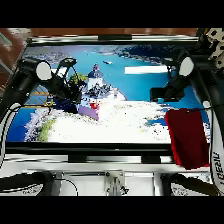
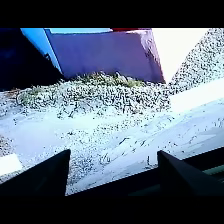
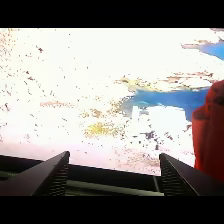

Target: Fold the shirts.

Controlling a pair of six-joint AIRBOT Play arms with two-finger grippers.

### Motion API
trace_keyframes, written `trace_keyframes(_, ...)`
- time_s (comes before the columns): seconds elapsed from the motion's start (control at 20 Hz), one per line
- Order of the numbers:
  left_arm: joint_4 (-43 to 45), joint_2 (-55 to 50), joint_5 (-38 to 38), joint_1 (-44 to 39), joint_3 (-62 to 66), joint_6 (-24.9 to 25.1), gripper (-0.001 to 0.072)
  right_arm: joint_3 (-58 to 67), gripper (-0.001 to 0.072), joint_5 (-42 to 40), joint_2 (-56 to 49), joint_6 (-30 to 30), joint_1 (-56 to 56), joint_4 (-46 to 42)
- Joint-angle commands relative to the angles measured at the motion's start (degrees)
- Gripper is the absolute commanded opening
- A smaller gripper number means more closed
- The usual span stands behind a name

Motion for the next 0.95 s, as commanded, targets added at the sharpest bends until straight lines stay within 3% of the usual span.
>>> trace_keyframes(0.0, 0.87, -1.29, -0.11, -0.76, 0.04, -2.10, 0.0645, 0.09, 0.0700, 1.42, -3.65, 0.11, 1.73, -1.36)
trace_keyframes(0.9, 1.05, -1.33, -0.13, -0.07, 0.07, -2.10, 0.0645, 0.09, 0.0699, 1.42, -3.56, 0.13, 1.73, -1.92)
